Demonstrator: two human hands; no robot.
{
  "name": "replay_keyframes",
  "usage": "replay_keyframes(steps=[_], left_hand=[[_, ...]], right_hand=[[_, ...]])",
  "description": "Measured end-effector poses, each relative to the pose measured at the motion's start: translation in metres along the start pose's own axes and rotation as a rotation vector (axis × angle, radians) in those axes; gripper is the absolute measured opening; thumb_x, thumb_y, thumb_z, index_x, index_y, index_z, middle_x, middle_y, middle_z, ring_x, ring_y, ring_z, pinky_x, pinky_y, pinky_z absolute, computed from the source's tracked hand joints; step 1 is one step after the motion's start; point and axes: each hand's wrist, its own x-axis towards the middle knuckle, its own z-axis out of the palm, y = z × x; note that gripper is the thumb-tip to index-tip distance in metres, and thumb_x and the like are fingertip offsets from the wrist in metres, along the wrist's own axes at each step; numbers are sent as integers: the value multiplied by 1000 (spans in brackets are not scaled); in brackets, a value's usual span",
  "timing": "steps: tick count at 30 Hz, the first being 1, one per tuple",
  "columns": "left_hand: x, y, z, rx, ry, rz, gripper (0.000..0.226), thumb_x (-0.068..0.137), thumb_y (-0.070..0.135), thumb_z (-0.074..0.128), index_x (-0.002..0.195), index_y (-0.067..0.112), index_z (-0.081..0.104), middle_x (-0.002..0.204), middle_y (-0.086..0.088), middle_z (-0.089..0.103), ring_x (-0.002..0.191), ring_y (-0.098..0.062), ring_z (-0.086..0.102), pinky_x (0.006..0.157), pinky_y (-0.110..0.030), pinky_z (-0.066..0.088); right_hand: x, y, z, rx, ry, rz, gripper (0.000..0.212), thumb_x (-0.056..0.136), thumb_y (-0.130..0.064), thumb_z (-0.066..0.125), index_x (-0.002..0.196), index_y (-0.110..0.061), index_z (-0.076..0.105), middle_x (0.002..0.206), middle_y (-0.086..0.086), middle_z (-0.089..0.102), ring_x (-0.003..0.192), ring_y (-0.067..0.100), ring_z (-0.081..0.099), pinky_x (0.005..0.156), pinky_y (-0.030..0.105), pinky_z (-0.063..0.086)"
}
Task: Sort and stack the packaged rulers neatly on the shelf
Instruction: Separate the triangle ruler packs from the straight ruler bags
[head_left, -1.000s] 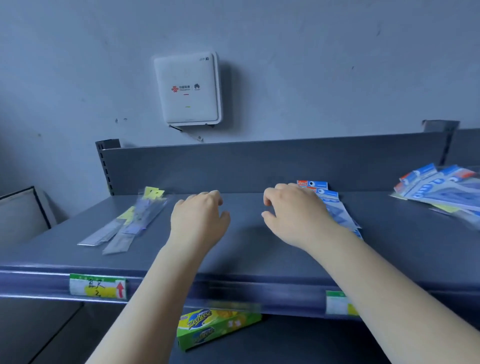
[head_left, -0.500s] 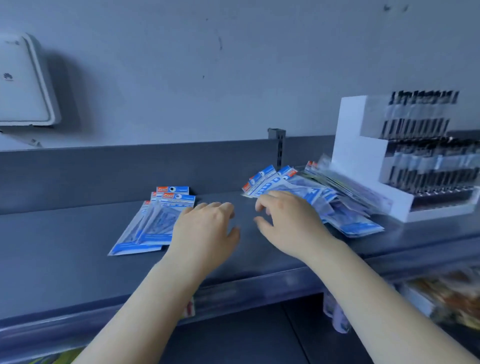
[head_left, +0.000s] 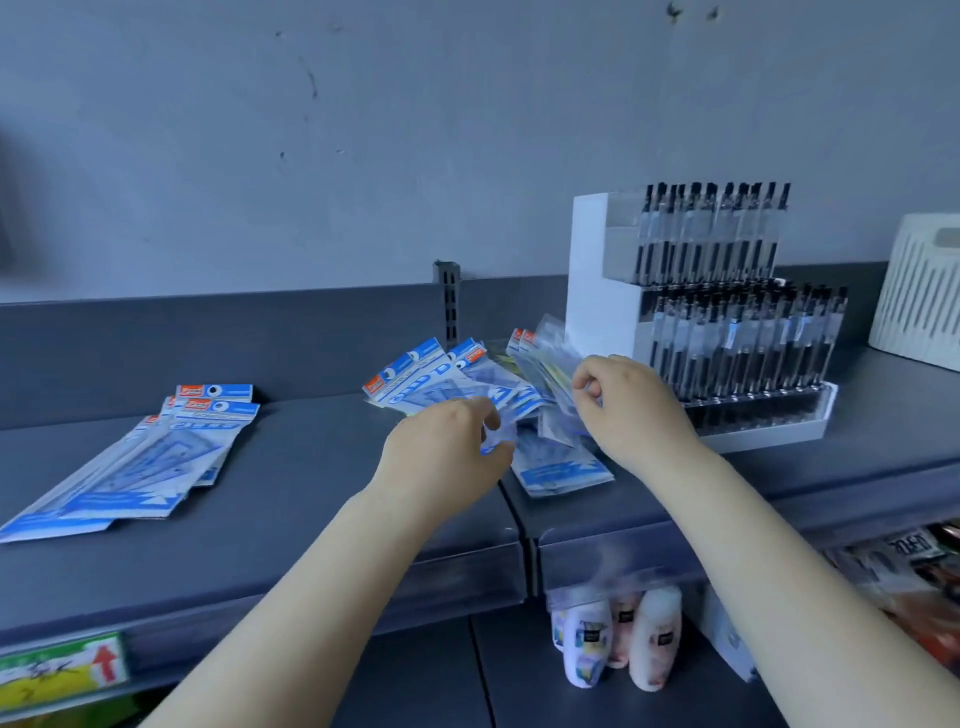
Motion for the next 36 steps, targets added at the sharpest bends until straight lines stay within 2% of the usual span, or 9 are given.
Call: replay_keyframes(steps=[4, 9, 16, 18, 21, 25, 30, 33, 36], left_hand=[[33, 24, 14, -136, -96, -98, 23, 89, 35, 54, 106, 20, 59, 98, 5, 62, 93, -18, 57, 79, -29, 45], [63, 34, 29, -256, -146, -230, 22, 87, 38, 58, 87, 17, 57, 79, -1, 57, 74, -18, 51, 66, -27, 37], [70, 33, 33, -353, -187, -294, 50, 78, 31, 74, 120, 7, 60, 114, -9, 65, 103, -23, 61, 84, -27, 44], [68, 26, 27, -434, -176, -329, 40, 81, 23, 72, 117, 7, 61, 107, -12, 69, 80, -24, 62, 74, -27, 45], [63, 10, 19, -654, -136, -439, 29, 83, 12, 69, 110, 5, 64, 74, -9, 69, 49, -17, 49, 60, -23, 48], [52, -1, 10, -977, -89, -531, 24, 84, 1, 66, 108, 0, 63, 65, -6, 63, 40, -9, 59, 50, -19, 55], [32, -8, -3, -1095, -73, -526, 11, 84, 0, 64, 95, 4, 66, 64, -7, 62, 45, -11, 58, 46, -20, 54], [13, -9, -7, -1131, -60, -515, 9, 86, 1, 63, 86, 9, 66, 71, -9, 60, 48, -11, 55, 44, -19, 52], [-4, -9, -9, -1207, -17, -497, 8, 87, 2, 60, 88, 7, 65, 74, -11, 59, 52, -13, 53, 45, -20, 52]], right_hand=[[11, 28, 1, -101, -215, 58, 29, 97, -21, 39, 112, -6, 59, 112, 12, 63, 102, 30, 56, 85, 39, 48], [14, 36, 10, -57, -254, 14, 28, 96, -23, 40, 106, -11, 63, 104, 8, 66, 94, 27, 57, 79, 34, 48], [10, 41, 15, -13, -222, -35, 31, 97, -26, 39, 114, -20, 64, 119, 1, 62, 111, 23, 53, 87, 31, 41], [10, 42, 15, 3, -215, -42, 31, 97, -27, 39, 116, -22, 64, 121, 0, 61, 113, 22, 52, 88, 30, 40], [10, 43, 15, 32, -198, -41, 29, 97, -27, 40, 114, -23, 63, 121, -3, 61, 112, 18, 52, 88, 28, 39], [11, 41, 15, 31, -201, -11, 28, 96, -27, 39, 111, -22, 62, 122, -5, 60, 112, 18, 52, 88, 28, 40], [12, 35, 13, 64, -186, 6, 29, 97, -25, 41, 120, -21, 57, 131, -7, 55, 119, 15, 49, 92, 26, 38], [9, 27, 15, 212, -123, -29, 25, 94, -22, 48, 114, -16, 62, 117, -1, 60, 112, 16, 51, 93, 26, 38], [4, 14, 13, 340, -42, -39, 13, 89, -21, 56, 91, -16, 68, 87, -5, 61, 80, 8, 53, 75, 23, 41]])
